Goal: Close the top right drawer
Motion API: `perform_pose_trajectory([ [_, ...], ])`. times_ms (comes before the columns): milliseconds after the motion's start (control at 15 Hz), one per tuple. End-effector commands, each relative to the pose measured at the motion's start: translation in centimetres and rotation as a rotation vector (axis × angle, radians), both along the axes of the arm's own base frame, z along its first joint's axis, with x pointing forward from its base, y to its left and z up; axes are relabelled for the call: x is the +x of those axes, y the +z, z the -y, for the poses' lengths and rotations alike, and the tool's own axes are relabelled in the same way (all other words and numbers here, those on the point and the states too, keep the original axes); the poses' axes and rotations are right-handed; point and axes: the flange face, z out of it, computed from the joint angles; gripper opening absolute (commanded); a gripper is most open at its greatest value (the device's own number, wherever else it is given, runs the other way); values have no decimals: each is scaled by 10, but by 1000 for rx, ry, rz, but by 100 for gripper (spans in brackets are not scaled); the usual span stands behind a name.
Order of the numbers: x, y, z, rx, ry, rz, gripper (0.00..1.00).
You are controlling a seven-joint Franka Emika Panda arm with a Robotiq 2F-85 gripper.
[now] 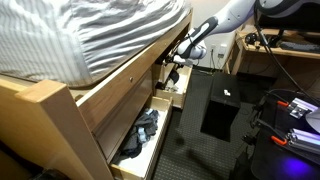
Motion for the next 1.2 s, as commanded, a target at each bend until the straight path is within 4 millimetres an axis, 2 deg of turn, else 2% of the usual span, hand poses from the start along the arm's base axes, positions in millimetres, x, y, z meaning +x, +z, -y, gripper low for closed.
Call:
perform_pose_trajectory([
  [0, 0, -1, 2, -1, 0, 0, 100],
  [333, -20, -10, 59, -201, -245, -80, 100],
  [400, -16, -9, 49, -159, -179, -63, 100],
  [467, -18, -10, 54, -182, -193, -68, 100],
  [800, -13, -14, 44, -163, -168, -78, 100],
  [933, 3, -22, 19, -165, -147, -125, 100],
  [1133, 18, -27, -21, -209, -138, -64, 100],
])
